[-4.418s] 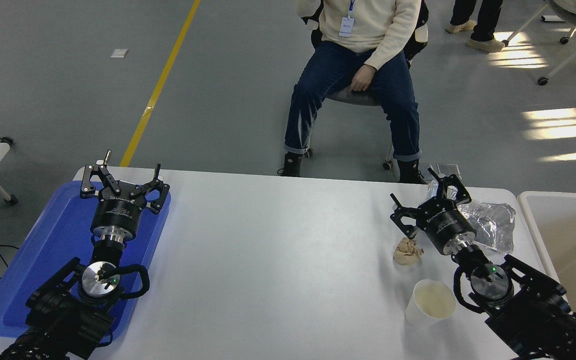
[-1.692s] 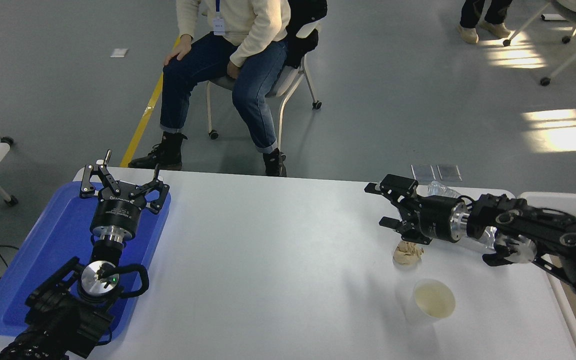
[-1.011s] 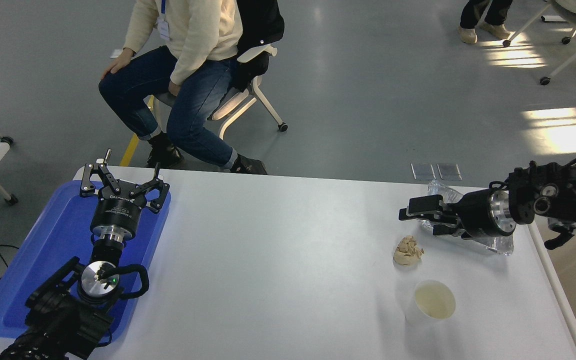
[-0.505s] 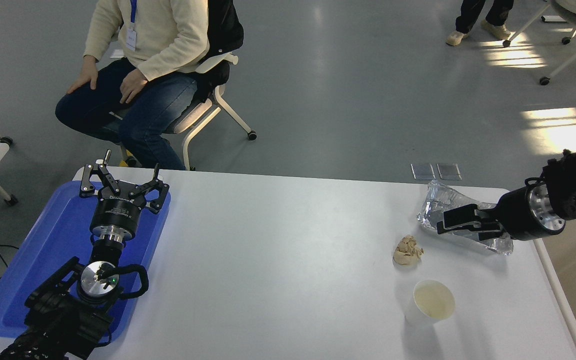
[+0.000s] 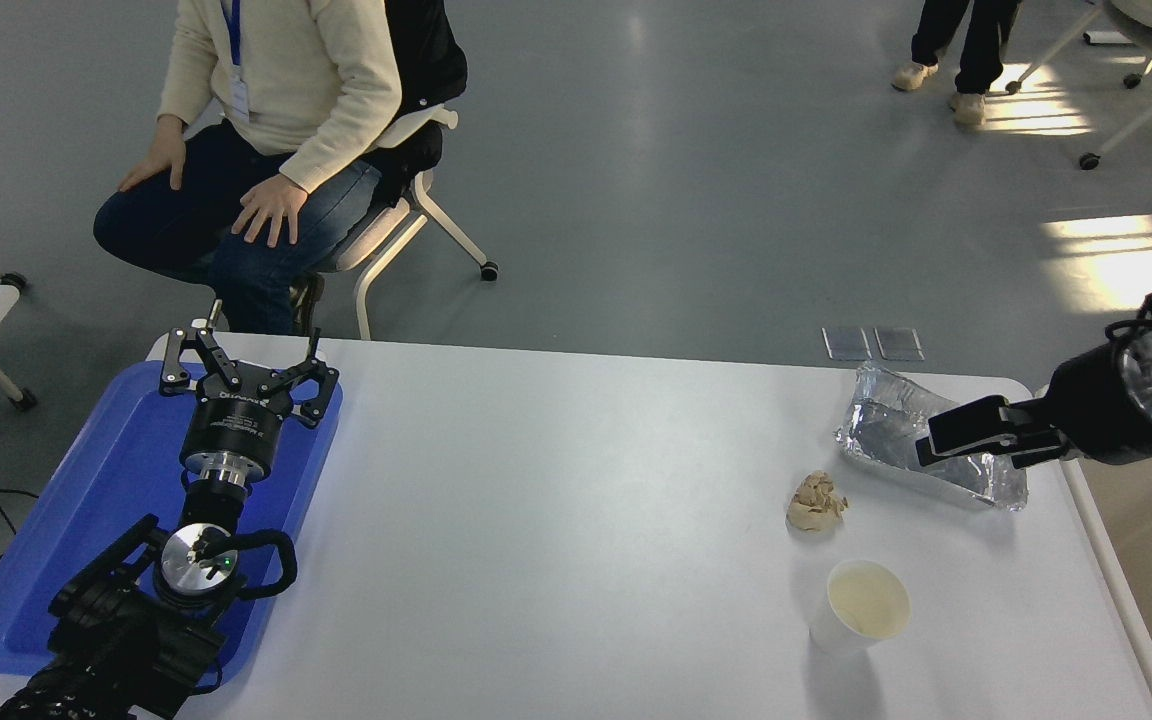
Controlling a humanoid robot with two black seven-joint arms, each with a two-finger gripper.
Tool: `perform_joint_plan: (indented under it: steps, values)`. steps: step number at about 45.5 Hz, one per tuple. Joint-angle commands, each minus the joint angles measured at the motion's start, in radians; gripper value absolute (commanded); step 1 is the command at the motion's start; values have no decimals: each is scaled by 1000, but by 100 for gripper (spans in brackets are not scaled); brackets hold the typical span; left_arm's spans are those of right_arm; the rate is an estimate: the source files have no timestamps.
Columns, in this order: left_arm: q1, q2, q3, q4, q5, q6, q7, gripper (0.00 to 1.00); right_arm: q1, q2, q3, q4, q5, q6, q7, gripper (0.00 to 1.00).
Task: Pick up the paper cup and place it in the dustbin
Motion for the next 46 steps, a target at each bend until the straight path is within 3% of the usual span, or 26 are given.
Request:
perform_joint_plan:
  steps: [1,20,35,46]
  values:
    - [0,0,0,1,-1,0,-1,100,110,0,-43,78,26,49,1,100]
    - [-1,0,0,1,-3,0,-1,100,265,49,-43,139,239,174,1,100]
    - [-1,0,0,1,-3,0,-1,100,268,106,-47,139,182,180,-1,100]
    - [-1,0,0,1,-1,0,-1,100,258,105,-99,139,70,178,1,100]
